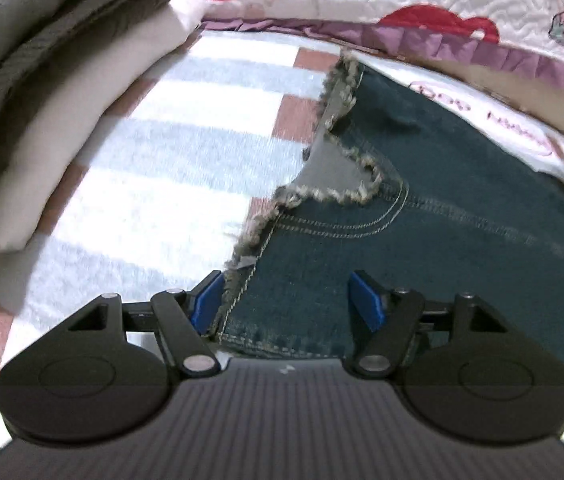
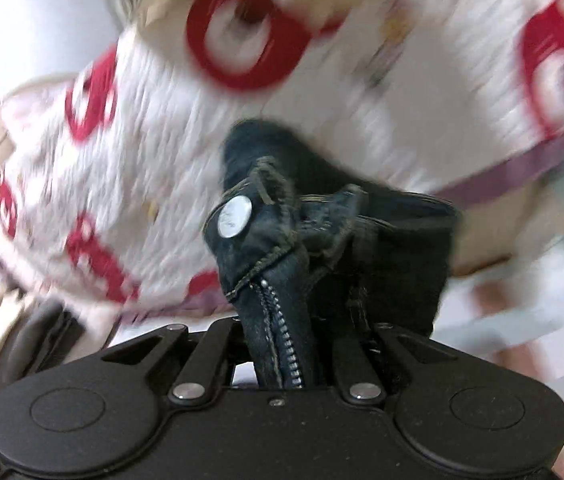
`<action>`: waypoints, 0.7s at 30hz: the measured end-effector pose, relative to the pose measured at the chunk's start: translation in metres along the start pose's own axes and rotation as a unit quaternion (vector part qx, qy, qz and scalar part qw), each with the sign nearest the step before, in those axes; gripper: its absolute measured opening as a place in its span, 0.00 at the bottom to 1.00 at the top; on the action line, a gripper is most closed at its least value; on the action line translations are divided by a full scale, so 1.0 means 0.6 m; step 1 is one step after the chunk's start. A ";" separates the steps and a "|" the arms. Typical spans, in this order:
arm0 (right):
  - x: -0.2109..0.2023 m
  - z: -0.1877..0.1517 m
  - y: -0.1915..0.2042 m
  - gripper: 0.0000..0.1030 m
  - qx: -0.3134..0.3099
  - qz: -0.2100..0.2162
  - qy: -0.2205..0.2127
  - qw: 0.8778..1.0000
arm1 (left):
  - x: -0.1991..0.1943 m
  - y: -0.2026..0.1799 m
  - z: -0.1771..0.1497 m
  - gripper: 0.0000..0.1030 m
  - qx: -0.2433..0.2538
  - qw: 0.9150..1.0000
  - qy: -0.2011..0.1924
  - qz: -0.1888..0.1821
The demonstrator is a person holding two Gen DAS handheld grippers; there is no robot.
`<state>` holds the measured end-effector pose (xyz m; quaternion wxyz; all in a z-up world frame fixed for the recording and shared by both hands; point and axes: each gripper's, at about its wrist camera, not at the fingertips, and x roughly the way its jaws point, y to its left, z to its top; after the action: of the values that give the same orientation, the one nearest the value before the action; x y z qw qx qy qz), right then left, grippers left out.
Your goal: Fold clothes
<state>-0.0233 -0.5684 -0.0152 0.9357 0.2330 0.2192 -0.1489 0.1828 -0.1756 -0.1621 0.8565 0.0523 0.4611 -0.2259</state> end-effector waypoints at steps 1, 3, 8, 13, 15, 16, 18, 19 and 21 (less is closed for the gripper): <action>0.038 -0.010 0.020 0.09 -0.007 -0.002 0.023 1.000 | -0.003 0.000 0.000 0.66 0.006 1.000 0.000 -0.003; 0.079 -0.025 0.043 0.09 -0.010 -0.006 0.045 0.999 | -0.009 0.000 0.001 0.66 0.017 1.000 0.002 -0.008; 0.151 -0.059 0.089 0.09 -0.009 -0.017 0.081 0.996 | -0.002 0.028 -0.010 0.67 -0.007 1.000 0.013 0.008; 0.142 -0.029 0.102 0.09 -0.017 -0.030 0.059 0.998 | 0.005 0.055 0.000 0.66 -0.043 0.999 0.012 -0.011; 0.137 -0.006 0.113 0.09 -0.013 -0.028 0.041 0.999 | 0.006 0.060 0.003 0.66 -0.057 0.998 0.013 -0.031; 0.135 0.003 0.125 0.09 -0.013 -0.025 0.032 0.999 | 0.004 0.060 0.003 0.66 -0.055 0.998 0.009 -0.037; 0.125 0.007 0.156 0.09 -0.021 -0.012 0.013 1.000 | -0.003 0.060 0.003 0.66 -0.051 0.998 -0.001 -0.048; 0.121 0.003 0.175 0.09 -0.034 -0.004 0.005 0.999 | -0.009 0.059 0.004 0.66 -0.052 0.997 -0.009 -0.052; 0.125 -0.025 0.223 0.09 -0.082 0.009 0.003 0.997 | -0.020 0.062 0.006 0.66 -0.054 0.996 -0.022 -0.061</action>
<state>0.0871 -0.4608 -0.0135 0.9523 0.1582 0.2311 -0.1214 0.1963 -0.1394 -0.1547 0.8527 -0.0270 0.4558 -0.2539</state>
